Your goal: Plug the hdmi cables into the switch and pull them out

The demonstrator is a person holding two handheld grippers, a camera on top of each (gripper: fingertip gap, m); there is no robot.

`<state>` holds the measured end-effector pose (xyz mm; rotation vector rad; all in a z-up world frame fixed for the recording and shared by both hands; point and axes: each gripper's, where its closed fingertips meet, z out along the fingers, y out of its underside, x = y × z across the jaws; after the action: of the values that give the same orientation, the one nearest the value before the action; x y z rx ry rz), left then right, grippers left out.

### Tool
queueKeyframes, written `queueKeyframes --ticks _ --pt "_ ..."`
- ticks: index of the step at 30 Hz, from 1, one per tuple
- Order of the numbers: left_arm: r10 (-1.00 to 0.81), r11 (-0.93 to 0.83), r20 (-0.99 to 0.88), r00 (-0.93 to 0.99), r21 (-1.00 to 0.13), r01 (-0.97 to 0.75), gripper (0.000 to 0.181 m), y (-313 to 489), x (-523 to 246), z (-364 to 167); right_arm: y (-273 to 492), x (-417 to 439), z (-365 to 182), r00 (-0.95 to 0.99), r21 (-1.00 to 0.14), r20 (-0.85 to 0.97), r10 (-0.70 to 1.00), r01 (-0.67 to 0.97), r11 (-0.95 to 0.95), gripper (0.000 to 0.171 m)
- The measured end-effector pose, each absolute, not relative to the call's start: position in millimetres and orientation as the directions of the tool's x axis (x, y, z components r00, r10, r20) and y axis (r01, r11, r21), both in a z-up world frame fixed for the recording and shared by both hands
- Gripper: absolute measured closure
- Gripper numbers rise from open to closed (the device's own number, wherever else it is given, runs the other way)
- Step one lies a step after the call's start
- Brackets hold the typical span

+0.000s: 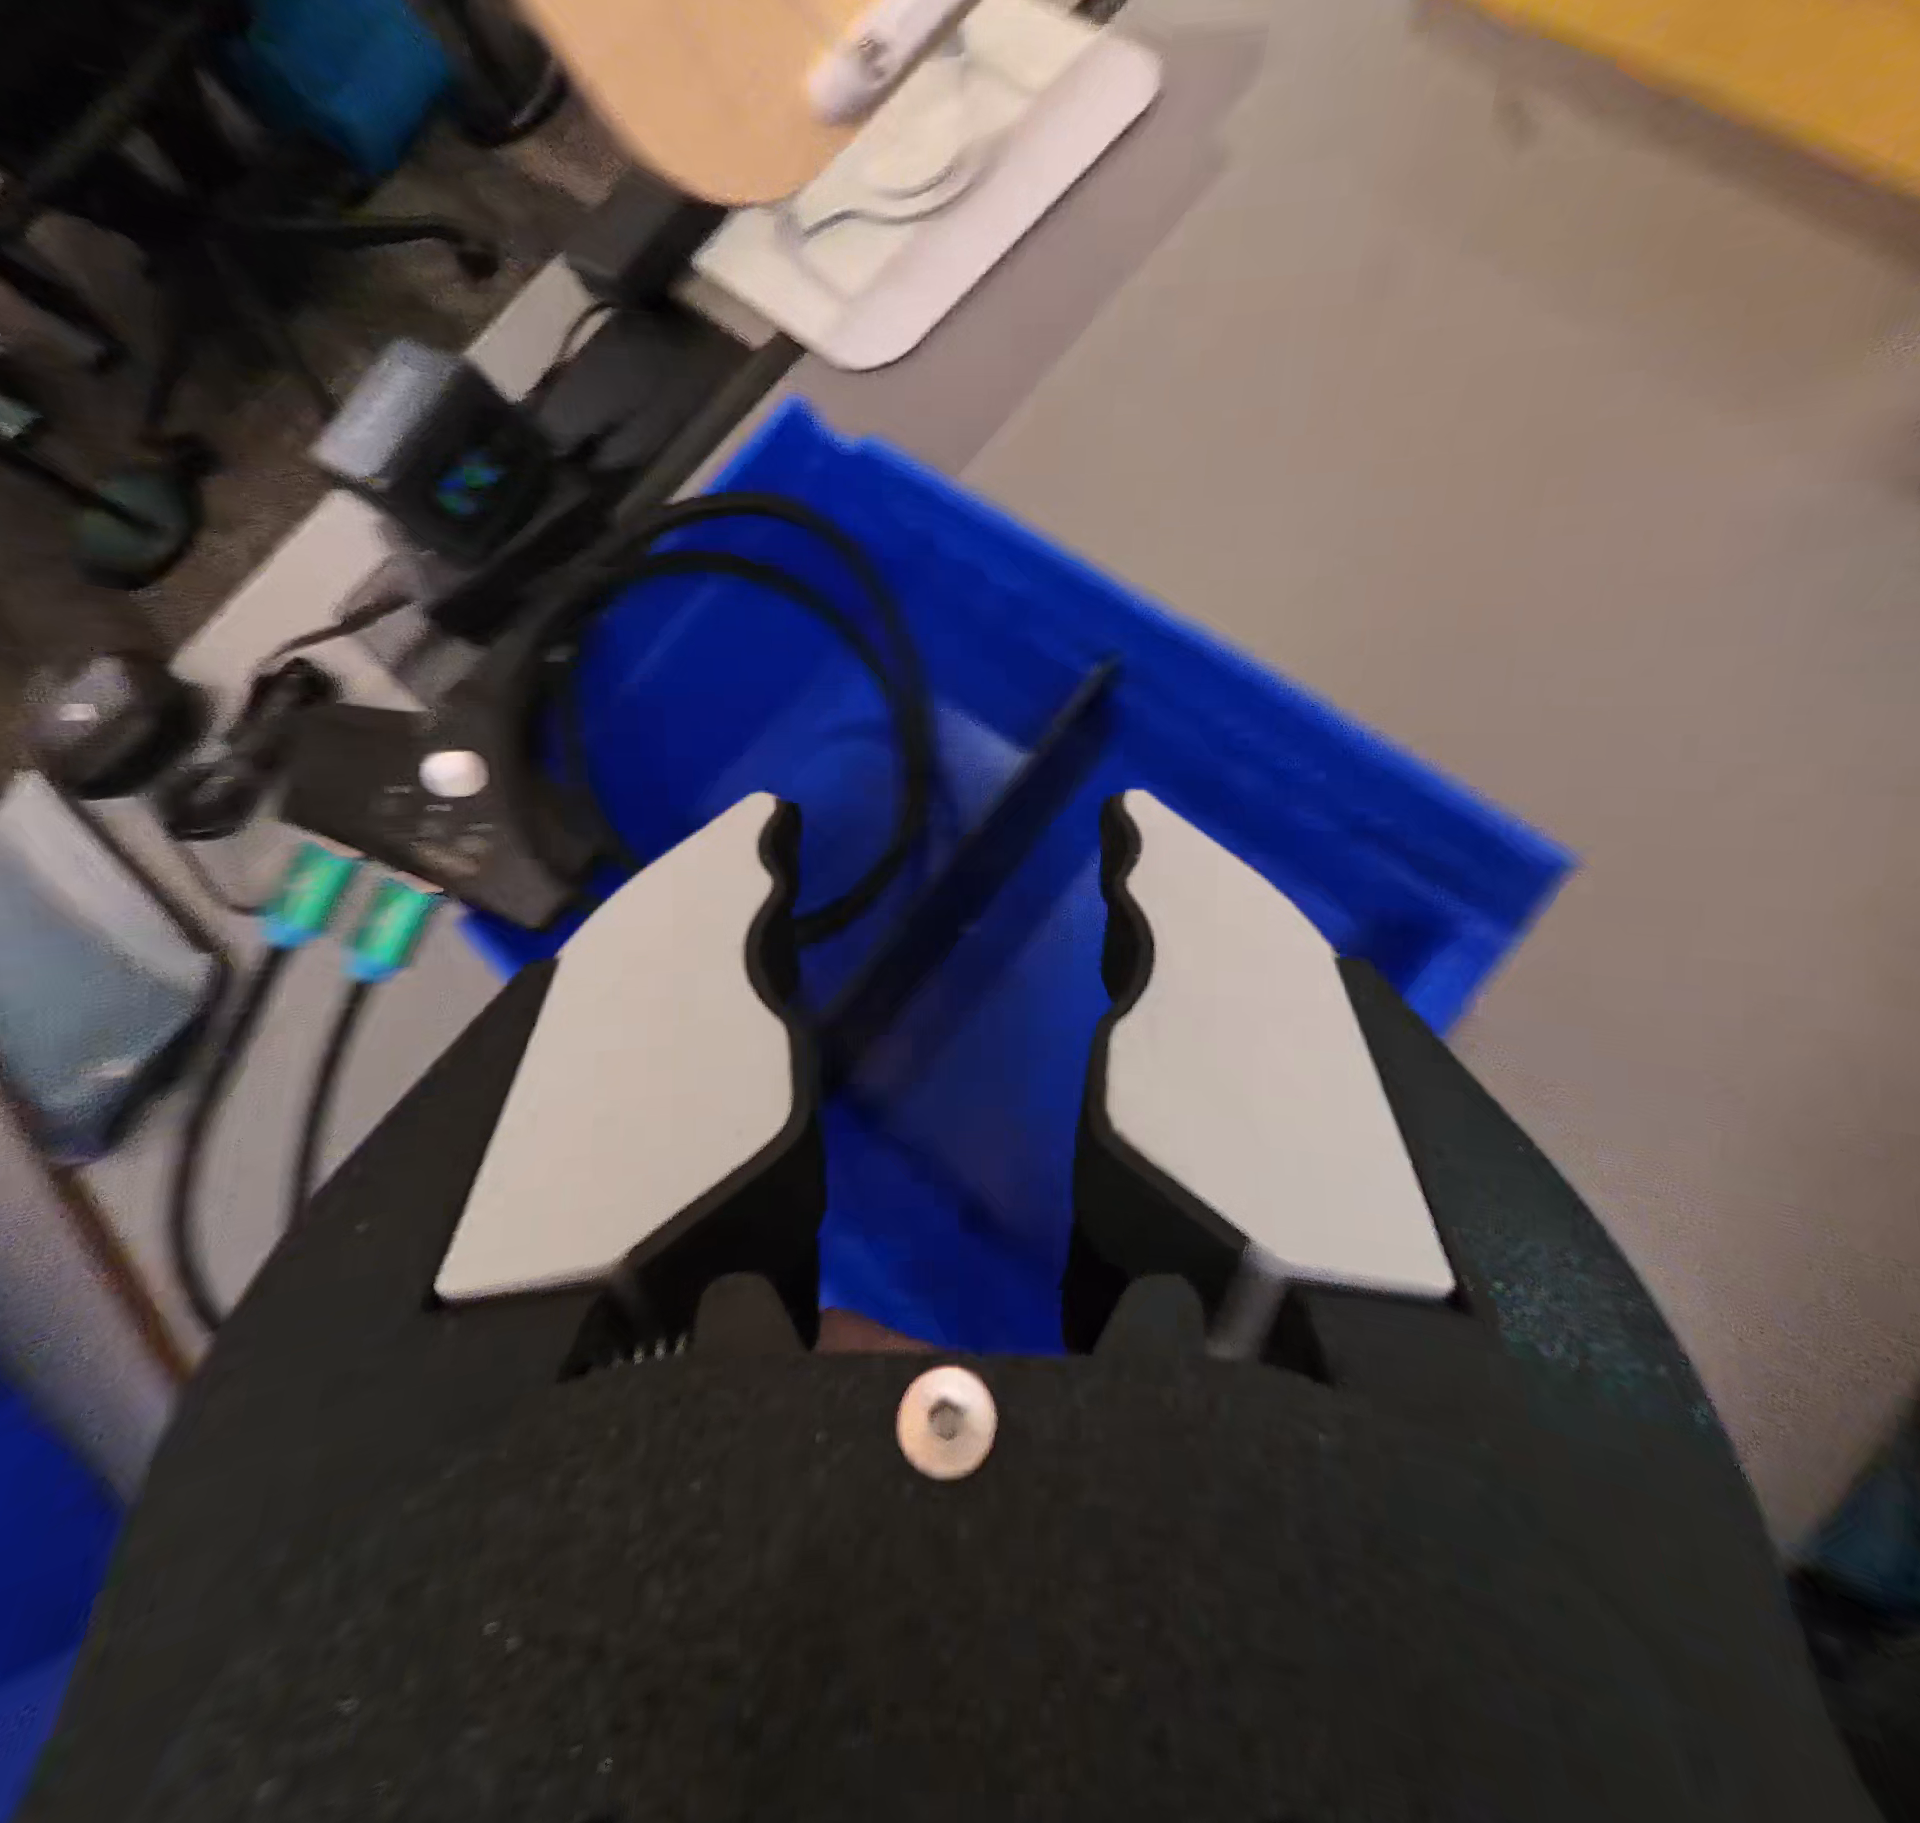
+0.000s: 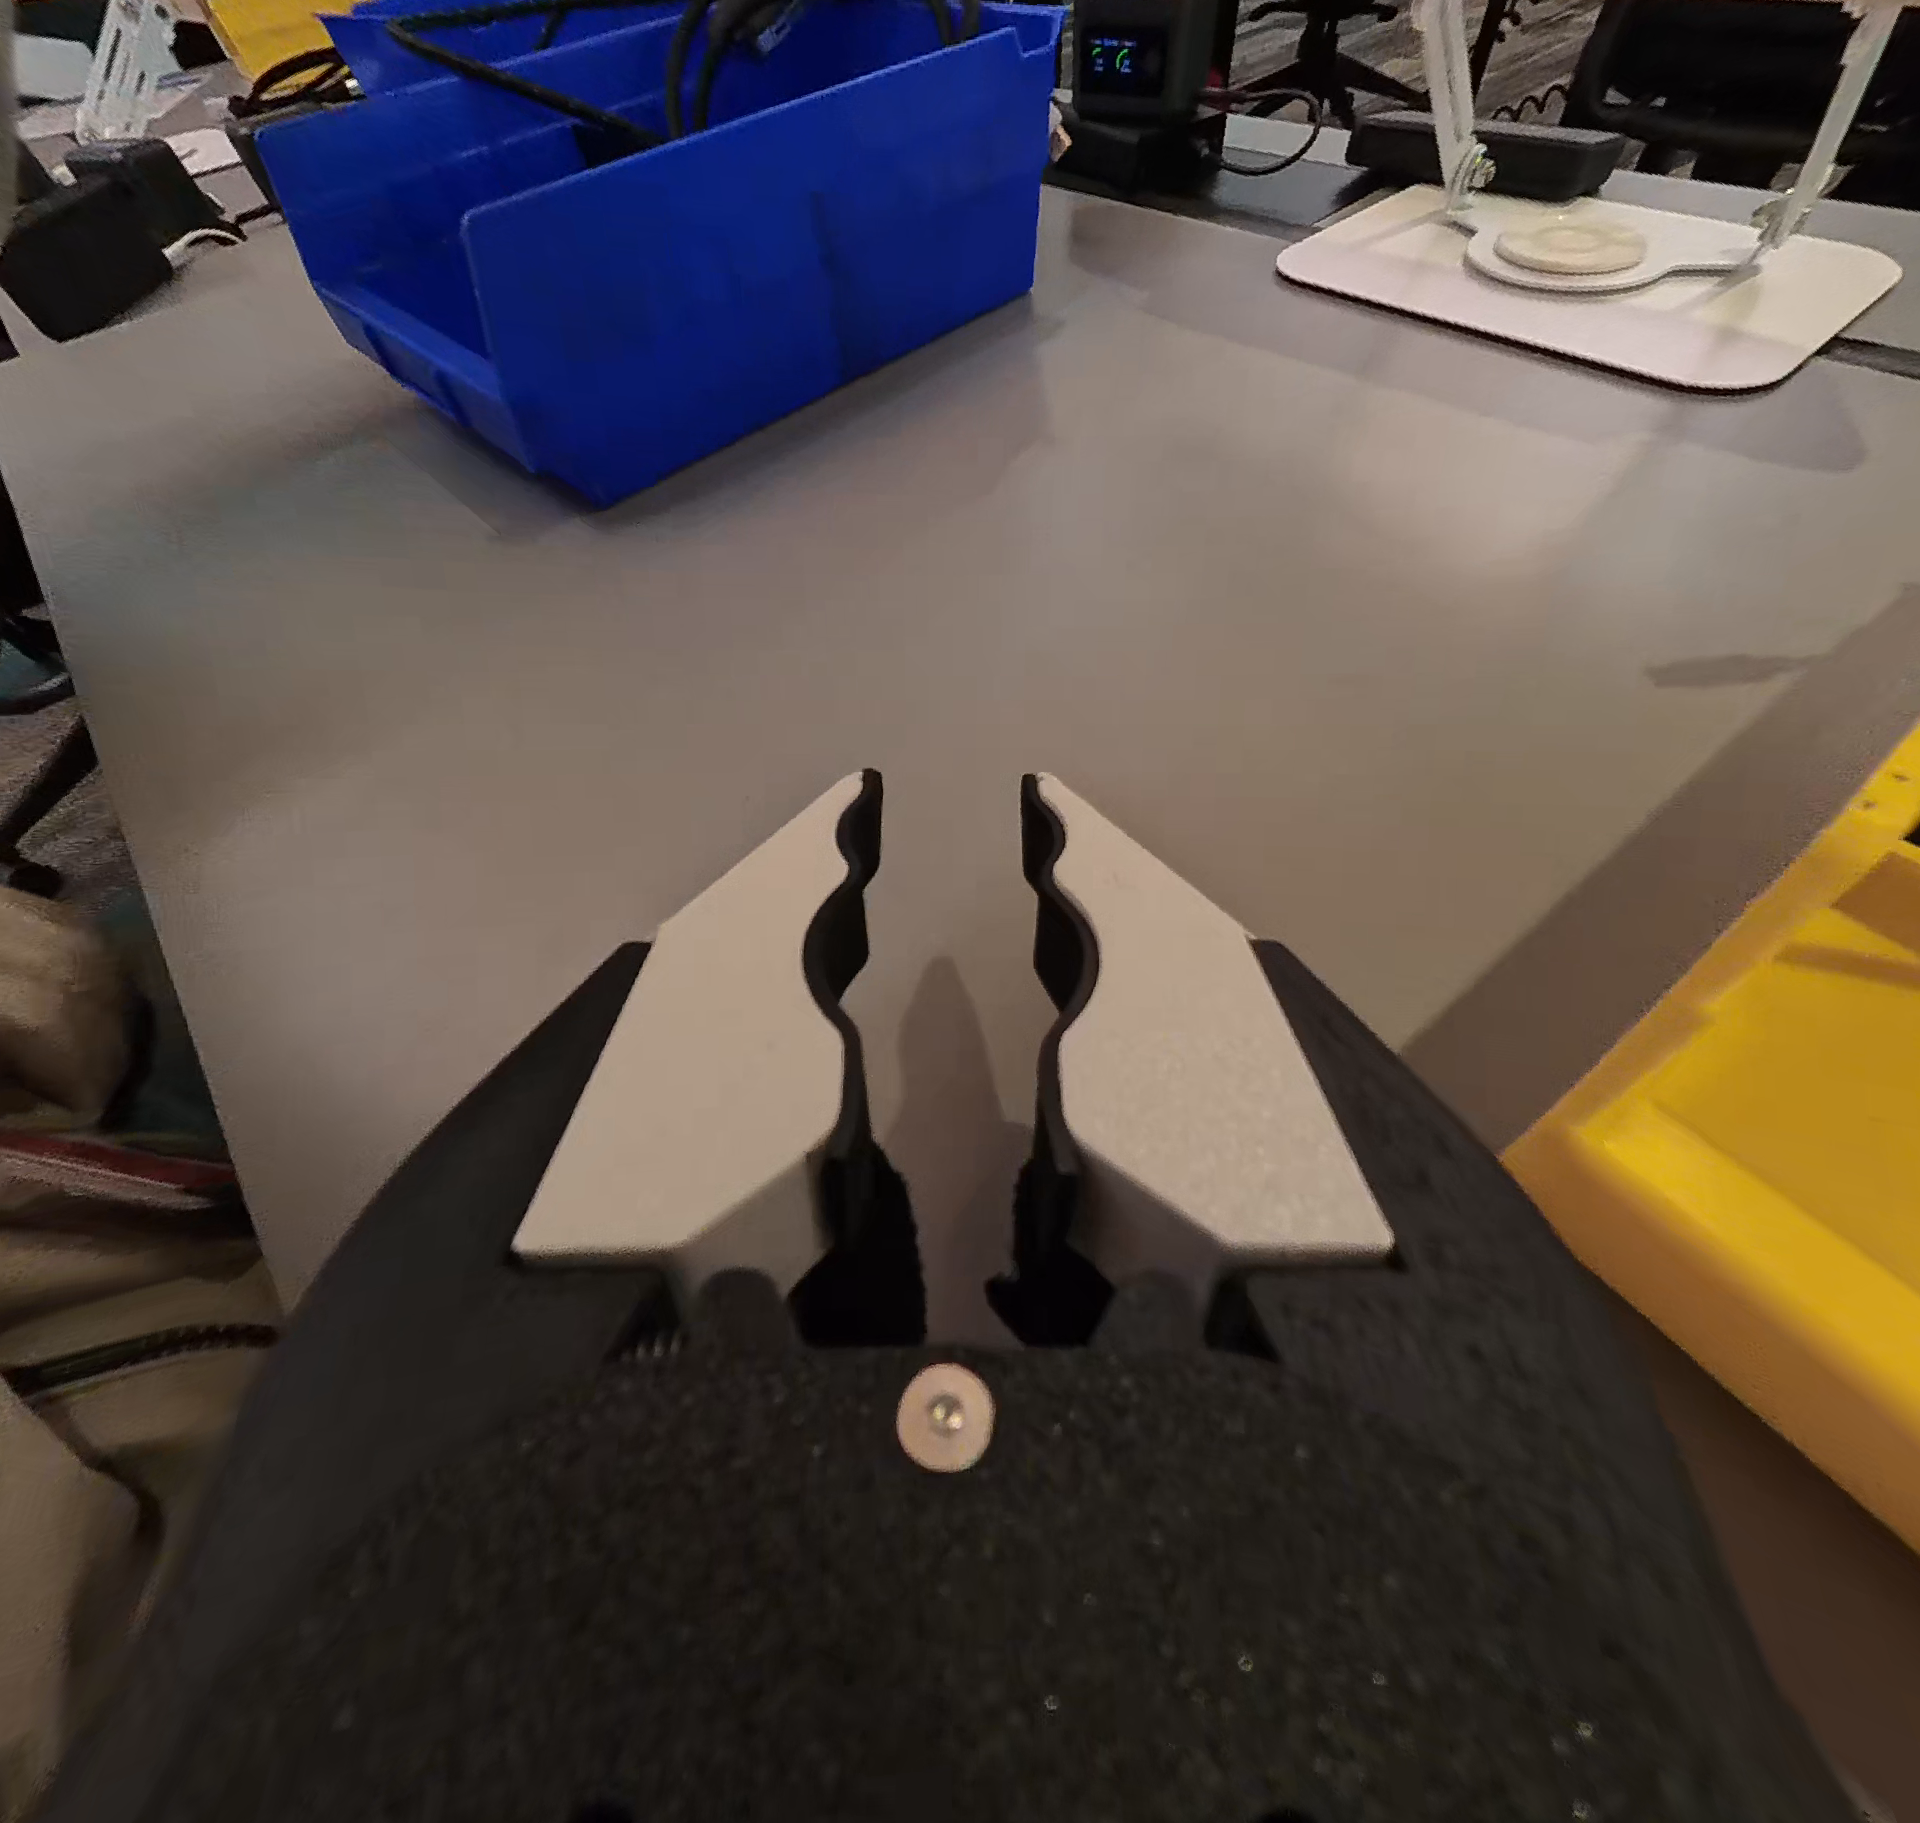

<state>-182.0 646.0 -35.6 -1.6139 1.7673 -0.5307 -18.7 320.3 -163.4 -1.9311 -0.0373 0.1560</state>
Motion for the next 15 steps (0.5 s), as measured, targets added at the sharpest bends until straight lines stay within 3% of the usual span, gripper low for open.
queueKeyframes --ticks 4,11,13,15 --pt "-0.930 0.285 -0.361 -0.076 -0.573 -0.769 0.123 716 -155 -47 326 -23 -163 0.986 -0.930 -0.116 0.119 -0.065 -0.362 0.146" --pt "-0.845 0.450 -0.413 -0.338 -0.210 -0.868 0.114 773 -110 -107 331 -29 -166 0.983 -0.924 -0.112 0.148 -0.048 -0.380 0.146" --pt "-0.823 0.456 -0.424 -0.378 -0.096 -0.885 0.119 787 -109 -122 330 -30 -166 0.981 -0.923 -0.116 0.154 -0.049 -0.380 0.146" --pt "-0.777 0.463 -0.462 -0.428 0.041 -0.885 0.138 804 -116 -130 330 -29 -167 0.980 -0.923 -0.121 0.158 -0.053 -0.382 0.146"
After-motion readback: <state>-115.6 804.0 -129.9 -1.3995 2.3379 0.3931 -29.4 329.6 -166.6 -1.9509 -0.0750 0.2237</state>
